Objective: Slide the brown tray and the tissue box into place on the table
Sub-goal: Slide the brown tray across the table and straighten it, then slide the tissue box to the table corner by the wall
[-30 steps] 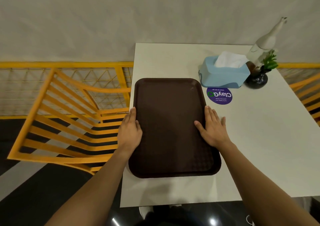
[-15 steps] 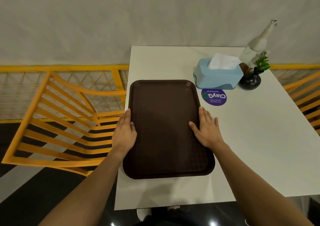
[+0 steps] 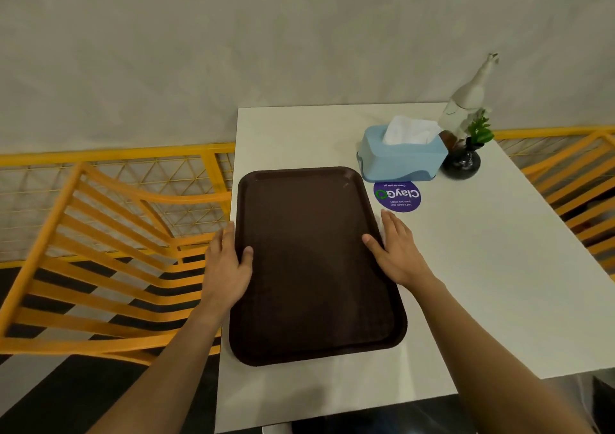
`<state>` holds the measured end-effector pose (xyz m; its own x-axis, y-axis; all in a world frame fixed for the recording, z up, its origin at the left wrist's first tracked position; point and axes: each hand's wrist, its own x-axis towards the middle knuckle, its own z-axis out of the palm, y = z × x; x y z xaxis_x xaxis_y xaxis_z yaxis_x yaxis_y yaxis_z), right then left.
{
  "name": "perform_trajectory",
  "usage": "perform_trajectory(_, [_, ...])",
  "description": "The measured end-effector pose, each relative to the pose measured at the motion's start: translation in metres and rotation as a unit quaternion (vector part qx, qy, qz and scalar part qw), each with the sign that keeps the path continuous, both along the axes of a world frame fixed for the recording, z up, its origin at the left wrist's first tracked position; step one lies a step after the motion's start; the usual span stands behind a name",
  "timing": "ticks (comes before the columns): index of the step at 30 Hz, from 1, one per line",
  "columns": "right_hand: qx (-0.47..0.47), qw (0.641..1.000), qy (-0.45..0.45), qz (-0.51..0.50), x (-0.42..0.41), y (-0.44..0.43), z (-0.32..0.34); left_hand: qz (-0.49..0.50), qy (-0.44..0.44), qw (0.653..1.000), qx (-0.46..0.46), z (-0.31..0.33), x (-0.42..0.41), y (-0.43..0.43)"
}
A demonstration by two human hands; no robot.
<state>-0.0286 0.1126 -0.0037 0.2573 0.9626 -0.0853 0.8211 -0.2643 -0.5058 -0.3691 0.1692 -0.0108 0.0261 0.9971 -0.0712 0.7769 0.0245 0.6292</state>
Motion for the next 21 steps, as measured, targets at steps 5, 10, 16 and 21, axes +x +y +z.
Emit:
perform_trajectory(5, [0.074, 0.995, 0.023, -0.068, 0.034, 0.0, 0.021, -0.019, 0.014, 0.998, 0.053, 0.026, 0.035, 0.018])
perform_trajectory(10, [0.134, 0.987, 0.022, -0.09, 0.087, 0.018, 0.043, -0.054, -0.008, 0.993, 0.108, 0.051, 0.111, 0.037])
perform_trajectory(16, [0.195, 0.977, -0.01, -0.082, 0.149, 0.064, 0.064, -0.089, -0.057, 0.987, 0.117, 0.067, 0.218, 0.062])
perform_trajectory(21, [0.179, 0.982, 0.017, -0.056, 0.183, 0.103, 0.063, -0.074, -0.102, 0.989, 0.083, 0.064, 0.287, 0.089])
